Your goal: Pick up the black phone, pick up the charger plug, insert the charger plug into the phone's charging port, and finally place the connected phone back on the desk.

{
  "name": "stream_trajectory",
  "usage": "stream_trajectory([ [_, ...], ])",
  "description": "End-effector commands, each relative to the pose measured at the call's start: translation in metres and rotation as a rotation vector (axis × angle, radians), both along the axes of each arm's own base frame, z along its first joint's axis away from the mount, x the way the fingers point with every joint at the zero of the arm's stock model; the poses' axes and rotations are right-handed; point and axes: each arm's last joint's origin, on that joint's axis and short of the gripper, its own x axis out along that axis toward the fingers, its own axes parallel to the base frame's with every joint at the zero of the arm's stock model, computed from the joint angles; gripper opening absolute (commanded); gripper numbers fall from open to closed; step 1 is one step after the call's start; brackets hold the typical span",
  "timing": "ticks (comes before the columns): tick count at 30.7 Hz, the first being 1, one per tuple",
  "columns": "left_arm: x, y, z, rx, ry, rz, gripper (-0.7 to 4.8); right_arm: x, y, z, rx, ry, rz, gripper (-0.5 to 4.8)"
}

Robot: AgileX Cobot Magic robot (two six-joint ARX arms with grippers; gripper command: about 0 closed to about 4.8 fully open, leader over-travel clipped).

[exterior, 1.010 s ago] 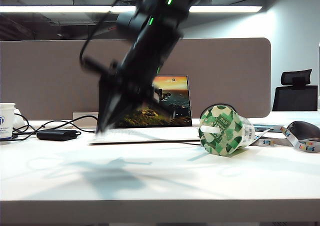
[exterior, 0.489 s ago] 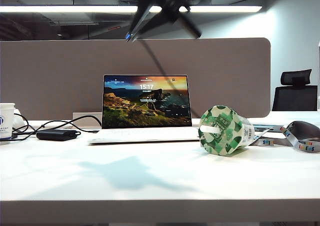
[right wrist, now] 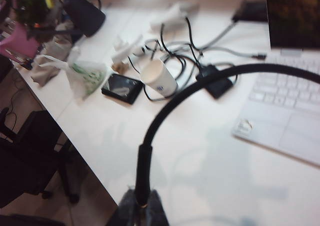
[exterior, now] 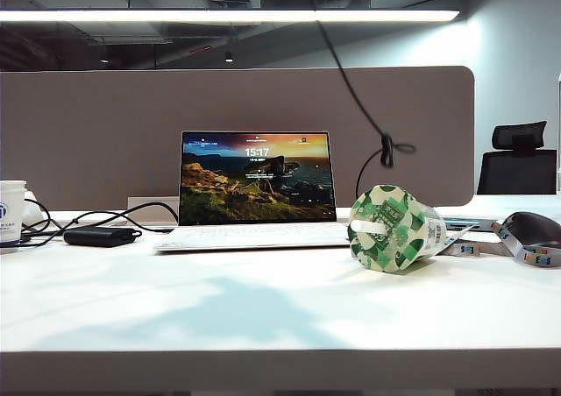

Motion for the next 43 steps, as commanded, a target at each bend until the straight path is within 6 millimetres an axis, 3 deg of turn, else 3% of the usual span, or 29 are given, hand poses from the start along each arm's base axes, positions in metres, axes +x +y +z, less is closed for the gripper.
stream_trajectory([
  [1, 0.002, -0.003, 0.003, -0.013, -0.025, -0.119, -0.07, -0.013, -0.008, 0.017, 0.017, -0.113, 0.024, -0.08],
  [10, 0.023, -0.012, -0.010, -0.004, 0.044, -0.232, -0.07, -0.046, -0.030, 0.049, 0.039, -0.313, 0.066, -0.07],
  [20, 0.045, -0.025, -0.015, -0.061, 0.094, -0.361, -0.07, -0.057, -0.034, 0.070, 0.172, -0.471, 0.246, -0.07],
  [32, 0.036, -0.054, -0.011, -0.076, 0.037, -0.501, -0.07, -0.063, -0.032, 0.078, 0.252, -0.545, 0.439, -0.07],
  [43, 0.034, -0.057, -0.009, -0.093, 0.038, -0.510, -0.07, -0.066, -0.031, 0.078, 0.267, -0.554, 0.535, -0.07],
])
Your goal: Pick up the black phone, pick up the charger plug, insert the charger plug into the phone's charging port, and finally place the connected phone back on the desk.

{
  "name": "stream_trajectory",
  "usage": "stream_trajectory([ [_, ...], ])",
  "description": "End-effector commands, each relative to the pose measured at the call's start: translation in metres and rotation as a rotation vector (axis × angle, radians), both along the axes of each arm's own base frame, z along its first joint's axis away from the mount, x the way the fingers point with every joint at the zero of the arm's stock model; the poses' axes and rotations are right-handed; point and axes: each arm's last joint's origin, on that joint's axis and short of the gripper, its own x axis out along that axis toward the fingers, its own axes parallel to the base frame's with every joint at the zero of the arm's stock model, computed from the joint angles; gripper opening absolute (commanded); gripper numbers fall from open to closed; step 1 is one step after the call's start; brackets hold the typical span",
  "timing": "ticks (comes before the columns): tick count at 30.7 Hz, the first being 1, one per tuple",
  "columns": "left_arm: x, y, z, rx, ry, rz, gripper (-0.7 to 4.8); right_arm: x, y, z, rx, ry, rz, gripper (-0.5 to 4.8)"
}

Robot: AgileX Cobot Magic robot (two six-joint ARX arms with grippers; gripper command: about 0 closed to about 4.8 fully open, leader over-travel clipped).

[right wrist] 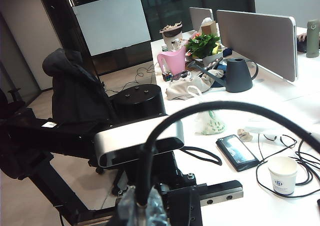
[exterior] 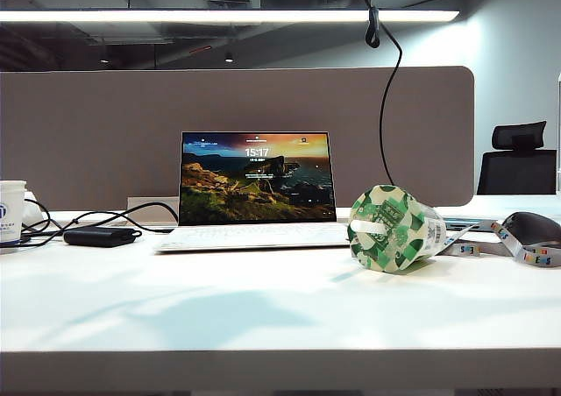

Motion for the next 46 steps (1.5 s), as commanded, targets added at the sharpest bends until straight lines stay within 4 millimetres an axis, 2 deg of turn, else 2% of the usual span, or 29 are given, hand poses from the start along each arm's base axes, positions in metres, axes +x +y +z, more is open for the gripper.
stream_trajectory([
  [1, -0.002, 0.001, 0.009, -0.041, -0.036, -0.005, -0.07, -0.004, 0.001, 0.003, 0.010, -0.054, 0.014, -0.07],
  [18, -0.003, 0.001, 0.014, -0.070, -0.011, -0.009, -0.07, -0.001, 0.006, -0.003, -0.005, -0.103, 0.014, -0.07],
  [26, -0.003, 0.001, 0.014, -0.071, -0.012, -0.006, -0.07, -0.002, 0.020, -0.010, -0.016, -0.087, 0.053, -0.07],
  [46, -0.004, 0.001, 0.014, -0.065, -0.014, -0.048, -0.07, -0.001, 0.020, -0.017, -0.057, -0.065, 0.067, -0.07],
])
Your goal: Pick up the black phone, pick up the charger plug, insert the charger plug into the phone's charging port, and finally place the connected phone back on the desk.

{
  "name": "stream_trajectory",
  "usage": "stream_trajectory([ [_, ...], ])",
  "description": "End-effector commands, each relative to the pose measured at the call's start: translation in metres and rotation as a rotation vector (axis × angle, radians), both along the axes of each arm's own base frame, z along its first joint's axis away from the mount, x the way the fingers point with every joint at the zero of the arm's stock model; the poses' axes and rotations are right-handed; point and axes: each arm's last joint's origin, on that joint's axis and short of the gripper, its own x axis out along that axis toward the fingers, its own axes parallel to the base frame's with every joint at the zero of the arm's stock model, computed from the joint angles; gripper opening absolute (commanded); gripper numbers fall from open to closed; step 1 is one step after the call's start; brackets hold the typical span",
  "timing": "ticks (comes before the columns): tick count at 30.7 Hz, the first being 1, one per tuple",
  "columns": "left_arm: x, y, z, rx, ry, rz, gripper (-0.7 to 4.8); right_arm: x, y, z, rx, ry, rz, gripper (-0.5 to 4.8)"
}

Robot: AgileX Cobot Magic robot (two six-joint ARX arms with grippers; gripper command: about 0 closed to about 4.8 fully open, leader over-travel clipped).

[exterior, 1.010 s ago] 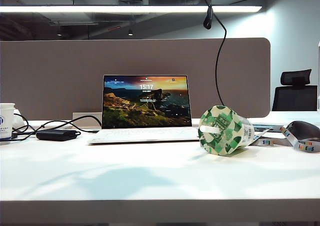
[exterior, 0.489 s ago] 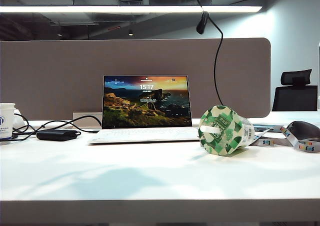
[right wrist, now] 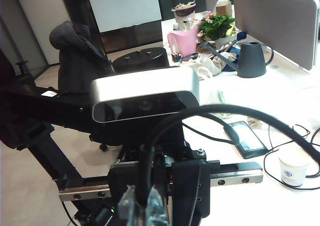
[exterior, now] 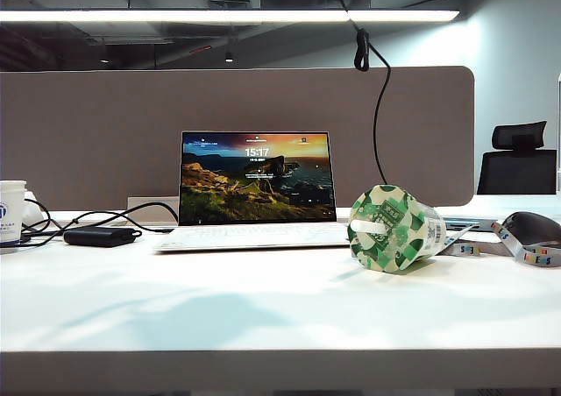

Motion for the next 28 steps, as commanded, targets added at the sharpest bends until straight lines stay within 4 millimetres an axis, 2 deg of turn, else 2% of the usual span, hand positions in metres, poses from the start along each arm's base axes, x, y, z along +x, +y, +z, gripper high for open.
stream_trajectory([
  [1, -0.0033, 0.0010, 0.0060, -0.016, -0.037, -0.029, -0.07, -0.0011, -0.0022, 0.0029, 0.009, -0.023, 0.000, -0.07],
  [8, -0.0034, 0.0010, 0.0057, -0.015, -0.035, -0.036, -0.07, 0.0011, -0.0085, 0.0054, 0.017, -0.036, -0.029, -0.07],
  [28, -0.0029, 0.0009, 0.0056, -0.016, -0.035, -0.022, -0.07, -0.0013, -0.0080, 0.0075, 0.029, -0.041, 0.017, -0.07],
])
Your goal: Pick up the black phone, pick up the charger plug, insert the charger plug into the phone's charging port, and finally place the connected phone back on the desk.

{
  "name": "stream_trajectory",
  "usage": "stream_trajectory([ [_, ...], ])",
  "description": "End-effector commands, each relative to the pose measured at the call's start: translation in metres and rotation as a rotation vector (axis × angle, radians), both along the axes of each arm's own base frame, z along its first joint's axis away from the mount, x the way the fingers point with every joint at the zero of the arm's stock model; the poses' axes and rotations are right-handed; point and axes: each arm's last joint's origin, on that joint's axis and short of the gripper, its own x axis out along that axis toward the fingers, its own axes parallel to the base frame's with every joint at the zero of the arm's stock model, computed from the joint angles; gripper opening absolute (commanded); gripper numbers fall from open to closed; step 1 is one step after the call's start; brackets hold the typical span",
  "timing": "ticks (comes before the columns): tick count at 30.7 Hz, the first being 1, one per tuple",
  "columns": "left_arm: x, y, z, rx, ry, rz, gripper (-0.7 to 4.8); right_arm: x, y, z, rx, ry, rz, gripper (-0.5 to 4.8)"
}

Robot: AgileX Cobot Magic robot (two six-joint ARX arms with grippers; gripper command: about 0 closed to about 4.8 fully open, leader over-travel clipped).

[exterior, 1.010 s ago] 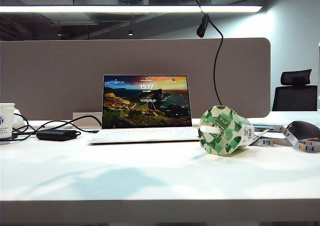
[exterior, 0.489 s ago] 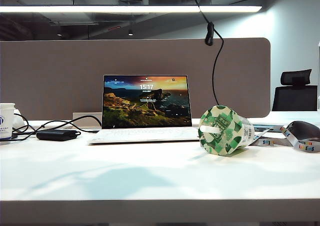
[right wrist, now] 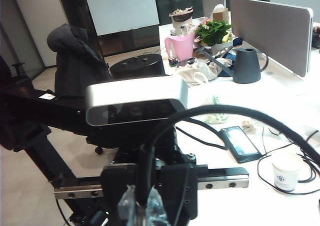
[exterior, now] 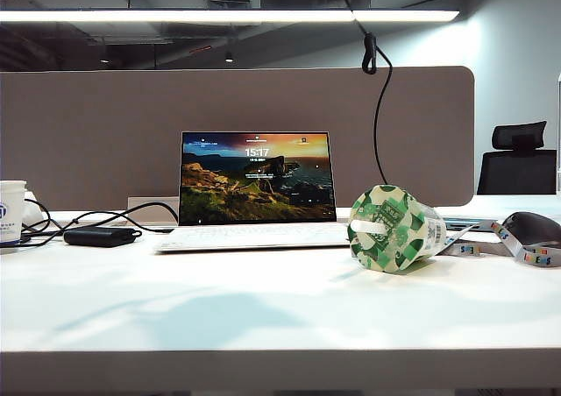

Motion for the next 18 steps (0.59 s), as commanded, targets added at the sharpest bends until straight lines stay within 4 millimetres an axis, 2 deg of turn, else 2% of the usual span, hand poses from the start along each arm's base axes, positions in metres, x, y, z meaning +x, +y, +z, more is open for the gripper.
stream_trajectory([
  [1, -0.0020, 0.0009, 0.0057, -0.019, -0.034, 0.003, -0.07, -0.0035, -0.0009, 0.0041, 0.013, -0.020, 0.022, -0.07],
  [18, -0.0007, 0.0003, 0.0049, -0.019, -0.031, 0.010, -0.07, -0.0008, 0.0008, 0.0014, 0.005, -0.014, 0.021, -0.07],
])
